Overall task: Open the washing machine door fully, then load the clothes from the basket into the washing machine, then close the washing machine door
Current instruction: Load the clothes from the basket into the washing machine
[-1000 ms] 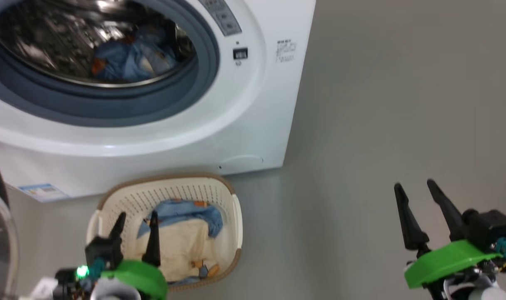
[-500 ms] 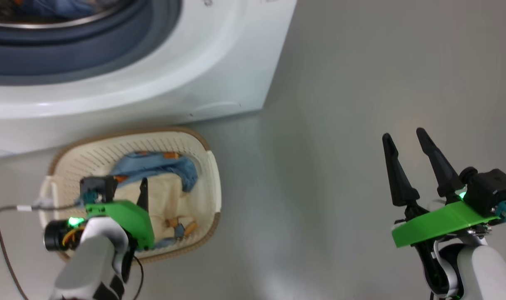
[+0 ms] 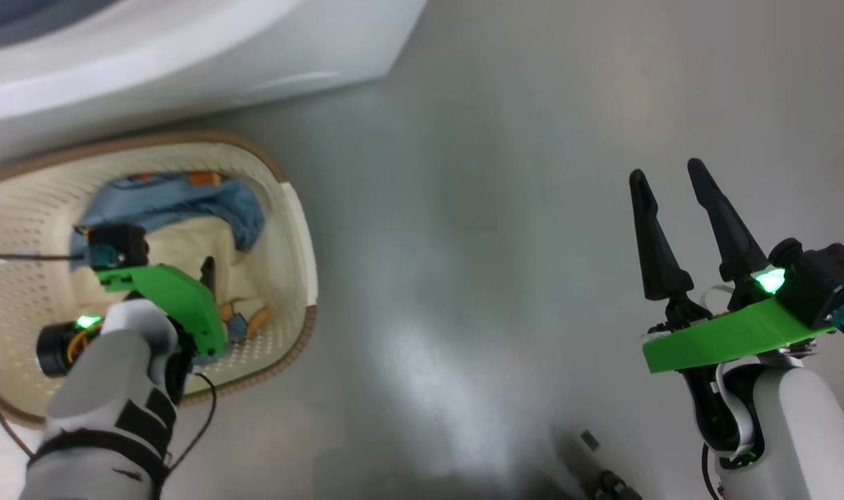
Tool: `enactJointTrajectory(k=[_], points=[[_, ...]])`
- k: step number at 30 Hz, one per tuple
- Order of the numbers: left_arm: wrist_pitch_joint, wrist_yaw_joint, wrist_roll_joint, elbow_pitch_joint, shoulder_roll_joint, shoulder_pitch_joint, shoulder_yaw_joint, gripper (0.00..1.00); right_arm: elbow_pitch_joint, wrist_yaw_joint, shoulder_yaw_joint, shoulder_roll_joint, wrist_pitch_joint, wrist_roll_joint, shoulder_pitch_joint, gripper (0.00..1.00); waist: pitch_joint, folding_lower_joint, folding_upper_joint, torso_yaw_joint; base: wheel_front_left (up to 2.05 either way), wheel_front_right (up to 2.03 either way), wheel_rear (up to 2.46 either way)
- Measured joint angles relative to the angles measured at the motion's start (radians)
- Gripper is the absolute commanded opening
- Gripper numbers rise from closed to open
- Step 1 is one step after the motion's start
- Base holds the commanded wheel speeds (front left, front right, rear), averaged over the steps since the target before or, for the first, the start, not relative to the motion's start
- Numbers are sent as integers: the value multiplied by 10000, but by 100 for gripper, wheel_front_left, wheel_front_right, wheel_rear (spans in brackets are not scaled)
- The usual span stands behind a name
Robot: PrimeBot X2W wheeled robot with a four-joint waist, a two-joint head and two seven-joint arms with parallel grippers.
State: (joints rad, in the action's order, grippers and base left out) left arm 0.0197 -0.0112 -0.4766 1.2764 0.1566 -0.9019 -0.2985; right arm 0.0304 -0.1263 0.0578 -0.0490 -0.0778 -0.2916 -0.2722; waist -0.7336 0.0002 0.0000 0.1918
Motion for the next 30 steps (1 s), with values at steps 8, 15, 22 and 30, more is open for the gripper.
enactJointTrajectory(k=[8, 15, 22, 30], points=[[713, -309, -322, 111, 343, -640, 161, 100, 13, 0, 35, 2, -221, -73, -311, 100, -1060, 0, 0, 329, 0, 0, 0], [1055, -644, -424, 138, 389, -1031, 230, 100, 59, 0, 12, 8, -295, -71, -316, 100, -1850, 0, 0, 516, 0, 0, 0], [1183, -782, -441, 142, 493, -1084, 201, 31, 140, 0, 8, 2, -293, -73, -320, 100, -2090, -2, 0, 579, 0, 0, 0], [886, -899, -476, 161, 548, -1079, 123, 0, 184, 0, -44, -42, -291, -111, -327, 100, -2051, -2, 0, 530, 0, 0, 0]])
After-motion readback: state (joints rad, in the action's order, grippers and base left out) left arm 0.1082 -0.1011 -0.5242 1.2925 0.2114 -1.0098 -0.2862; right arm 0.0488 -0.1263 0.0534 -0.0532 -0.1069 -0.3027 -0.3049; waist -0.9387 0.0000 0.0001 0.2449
